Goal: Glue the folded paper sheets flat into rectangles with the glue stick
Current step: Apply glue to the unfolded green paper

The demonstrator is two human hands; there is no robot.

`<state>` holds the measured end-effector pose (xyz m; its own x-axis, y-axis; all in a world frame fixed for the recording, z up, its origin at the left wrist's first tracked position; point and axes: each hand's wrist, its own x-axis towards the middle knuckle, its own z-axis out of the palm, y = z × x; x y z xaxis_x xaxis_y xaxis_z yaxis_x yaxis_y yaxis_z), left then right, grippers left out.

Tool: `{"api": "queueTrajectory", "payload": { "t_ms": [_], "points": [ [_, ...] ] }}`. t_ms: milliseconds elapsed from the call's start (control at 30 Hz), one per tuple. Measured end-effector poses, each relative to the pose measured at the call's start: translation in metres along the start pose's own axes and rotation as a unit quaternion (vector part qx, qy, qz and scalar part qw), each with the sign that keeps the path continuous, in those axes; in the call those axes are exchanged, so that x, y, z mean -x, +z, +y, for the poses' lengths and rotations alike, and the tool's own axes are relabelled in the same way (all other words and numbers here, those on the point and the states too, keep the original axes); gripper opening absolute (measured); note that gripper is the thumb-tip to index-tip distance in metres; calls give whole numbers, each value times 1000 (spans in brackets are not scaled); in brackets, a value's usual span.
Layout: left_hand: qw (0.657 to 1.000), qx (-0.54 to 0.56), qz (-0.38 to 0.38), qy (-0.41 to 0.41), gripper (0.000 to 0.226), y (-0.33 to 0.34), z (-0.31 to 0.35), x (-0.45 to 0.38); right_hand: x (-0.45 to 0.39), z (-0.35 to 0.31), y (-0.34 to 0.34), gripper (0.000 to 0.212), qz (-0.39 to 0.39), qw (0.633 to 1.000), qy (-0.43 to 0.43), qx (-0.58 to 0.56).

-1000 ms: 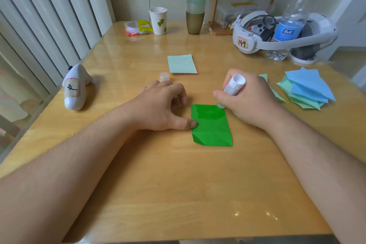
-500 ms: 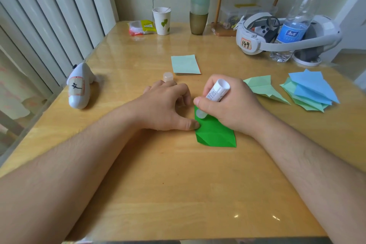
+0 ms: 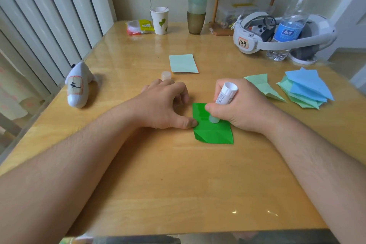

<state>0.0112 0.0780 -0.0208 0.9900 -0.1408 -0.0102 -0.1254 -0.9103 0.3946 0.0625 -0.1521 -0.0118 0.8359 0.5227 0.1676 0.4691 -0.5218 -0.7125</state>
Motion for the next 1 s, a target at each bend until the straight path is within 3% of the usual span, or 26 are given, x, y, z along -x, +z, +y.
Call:
{"api": "queueTrajectory", "payload": {
  "t_ms": [400,633,800,1000],
  "points": [
    [1000,5,-1,3,56,0,1,1,-2,20,-22,32,-21,1000,15,-13],
    [1000,-6,-7,3,59,1,-1,1,-9,19,-23,38,76,974,-2,-215],
    [1000,-24,-2,1,61,2,1,1,-6,15,-16,15,8,978,-17,-207],
    [999,-35,0,5,70,3,-1,0,-3,13,-8,17,-6,986,5,-164]
  ]
}}
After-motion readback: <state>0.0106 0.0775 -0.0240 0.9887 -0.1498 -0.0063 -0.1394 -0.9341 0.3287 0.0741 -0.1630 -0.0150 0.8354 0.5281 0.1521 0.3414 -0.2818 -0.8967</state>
